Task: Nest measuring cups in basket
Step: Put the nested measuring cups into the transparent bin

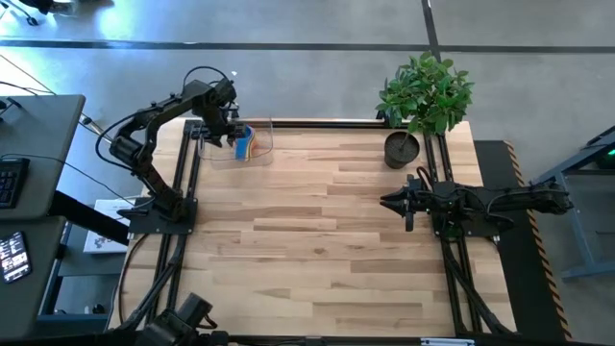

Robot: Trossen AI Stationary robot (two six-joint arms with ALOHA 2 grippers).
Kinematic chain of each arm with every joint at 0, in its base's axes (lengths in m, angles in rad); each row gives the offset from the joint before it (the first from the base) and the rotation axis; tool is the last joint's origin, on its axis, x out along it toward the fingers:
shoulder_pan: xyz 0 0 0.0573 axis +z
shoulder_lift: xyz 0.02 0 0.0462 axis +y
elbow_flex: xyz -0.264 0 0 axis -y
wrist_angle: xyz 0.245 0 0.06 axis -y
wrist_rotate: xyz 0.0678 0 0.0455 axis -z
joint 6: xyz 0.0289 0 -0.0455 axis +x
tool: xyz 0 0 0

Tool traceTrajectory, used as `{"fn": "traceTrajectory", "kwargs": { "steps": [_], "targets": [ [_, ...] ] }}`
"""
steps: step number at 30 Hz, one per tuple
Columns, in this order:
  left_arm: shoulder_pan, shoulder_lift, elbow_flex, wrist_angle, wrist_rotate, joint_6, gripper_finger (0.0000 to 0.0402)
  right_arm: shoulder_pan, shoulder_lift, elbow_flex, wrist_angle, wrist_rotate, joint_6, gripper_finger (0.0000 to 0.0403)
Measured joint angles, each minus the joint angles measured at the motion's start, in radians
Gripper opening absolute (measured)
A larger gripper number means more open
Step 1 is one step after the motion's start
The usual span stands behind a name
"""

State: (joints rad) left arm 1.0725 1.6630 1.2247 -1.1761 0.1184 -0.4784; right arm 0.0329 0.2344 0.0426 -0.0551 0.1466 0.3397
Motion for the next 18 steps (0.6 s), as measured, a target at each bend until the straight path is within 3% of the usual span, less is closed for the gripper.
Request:
{"fn": "traceTrajectory", "kwargs": {
  "steps": [18],
  "targets": [
    [-0.054,0.001,0.0,-0.007,-0.051,-0.163,0.017,0.0,0.0,0.0,0.0,0.0,0.0,0.0075]
  ]
}}
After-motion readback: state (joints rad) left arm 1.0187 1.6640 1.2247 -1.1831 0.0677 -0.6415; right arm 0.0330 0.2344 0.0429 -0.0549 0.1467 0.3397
